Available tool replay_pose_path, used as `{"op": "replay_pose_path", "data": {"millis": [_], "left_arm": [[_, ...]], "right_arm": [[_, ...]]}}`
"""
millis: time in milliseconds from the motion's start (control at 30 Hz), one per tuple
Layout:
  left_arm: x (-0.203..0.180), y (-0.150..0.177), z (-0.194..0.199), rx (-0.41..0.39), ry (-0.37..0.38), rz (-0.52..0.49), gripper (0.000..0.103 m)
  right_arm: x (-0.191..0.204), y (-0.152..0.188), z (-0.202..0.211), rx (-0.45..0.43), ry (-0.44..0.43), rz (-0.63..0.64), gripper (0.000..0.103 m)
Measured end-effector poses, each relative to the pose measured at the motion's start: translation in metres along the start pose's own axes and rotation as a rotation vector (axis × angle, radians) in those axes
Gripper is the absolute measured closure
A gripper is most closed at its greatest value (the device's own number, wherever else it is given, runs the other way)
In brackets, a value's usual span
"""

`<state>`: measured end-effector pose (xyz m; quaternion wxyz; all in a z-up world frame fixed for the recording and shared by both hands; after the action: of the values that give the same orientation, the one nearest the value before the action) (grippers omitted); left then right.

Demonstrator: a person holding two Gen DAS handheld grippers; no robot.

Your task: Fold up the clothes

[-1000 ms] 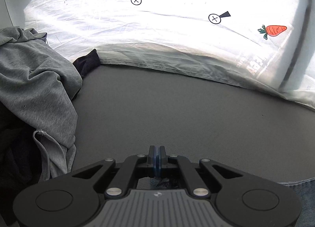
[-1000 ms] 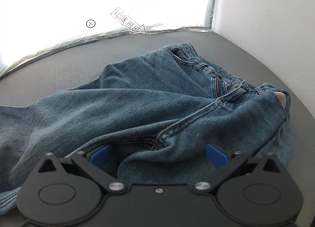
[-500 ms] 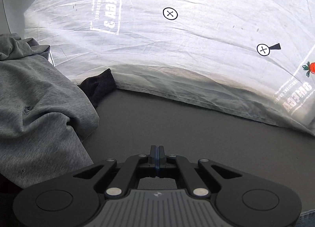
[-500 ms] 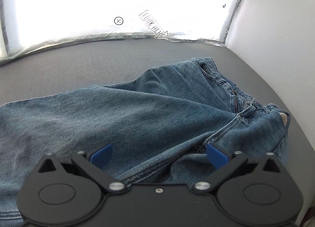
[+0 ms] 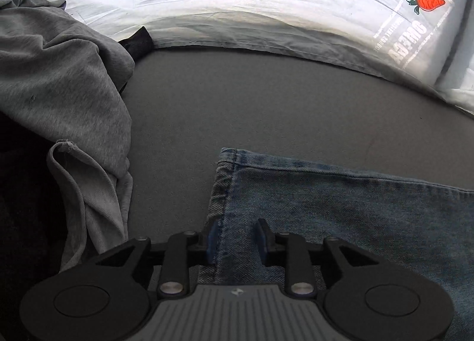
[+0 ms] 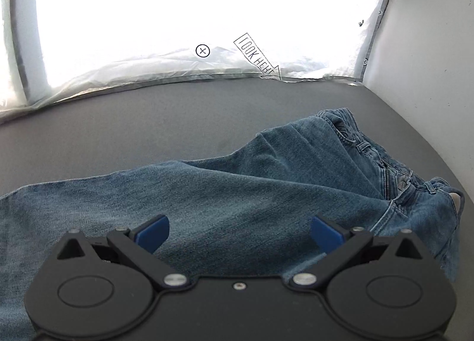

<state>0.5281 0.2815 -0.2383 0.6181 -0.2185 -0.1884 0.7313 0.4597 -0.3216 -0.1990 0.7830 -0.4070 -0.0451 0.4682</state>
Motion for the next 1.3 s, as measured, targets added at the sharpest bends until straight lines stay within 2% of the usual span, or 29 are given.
{"op": "replay_pose_path", "data": {"millis": [233,333,400,467,500,667,767,833,967,1000,1033,1133,1300], "left_arm": [[0.005,-0.009,-0.011,0.001,-0.041,0.029,0.062],[0.003,-0.018,-0.018,-0.009,-0.062,0.024,0.058],[0.004,-0.026,-0.024,-0.014,-0.070,0.029,0.056],[0.004,-0.031,-0.028,-0.015,-0.073,0.037,0.054],[0.005,-0.032,-0.029,-0.015,-0.073,0.041,0.053],[0.007,-0.037,-0.032,-0.016,-0.068,0.064,0.051],[0.008,-0.033,-0.030,-0.019,-0.051,0.069,0.051],[0.007,-0.031,-0.030,-0.021,-0.044,0.045,0.051],[0.004,-0.033,-0.032,-0.026,-0.032,0.004,0.051],[0.004,-0.034,-0.033,-0.026,-0.026,0.014,0.052],[0.005,-0.035,-0.034,-0.027,-0.012,0.040,0.058],[0.001,-0.039,-0.035,-0.019,0.046,0.109,0.086],[-0.013,-0.042,-0.035,-0.062,-0.050,0.107,0.089]], "right_arm": [[-0.021,-0.052,-0.048,-0.031,-0.026,-0.080,0.001],[-0.026,-0.075,-0.076,-0.005,-0.048,-0.120,0.018],[-0.025,-0.088,-0.096,0.026,-0.063,-0.134,0.040],[-0.022,-0.092,-0.116,0.091,-0.066,-0.135,0.052],[-0.020,-0.094,-0.125,0.123,-0.067,-0.136,0.056],[-0.017,-0.084,-0.146,0.209,0.008,-0.099,0.059],[-0.013,-0.077,-0.142,0.196,0.020,-0.041,0.060],[-0.011,-0.075,-0.137,0.181,0.020,-0.005,0.066],[-0.016,-0.075,-0.135,0.181,0.024,-0.014,0.093],[-0.018,-0.075,-0.135,0.179,0.026,-0.021,0.094],[-0.020,-0.076,-0.135,0.178,0.020,-0.040,0.095],[-0.027,-0.079,-0.133,0.156,0.014,-0.089,0.098],[-0.035,-0.093,-0.123,0.061,0.041,-0.131,0.099]]}}
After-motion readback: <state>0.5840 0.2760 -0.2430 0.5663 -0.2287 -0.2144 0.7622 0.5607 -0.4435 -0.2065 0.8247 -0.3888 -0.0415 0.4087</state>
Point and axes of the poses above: each gripper's, at about its wrist camera, not at the fingertips, and z roughly against the way its jaws point, x to its left, y to its underside, the point moved 7 cm from there along -z, roughly the way its jaws point, and after that the axes turned 11 degrees about y, right-handed, at the moved point
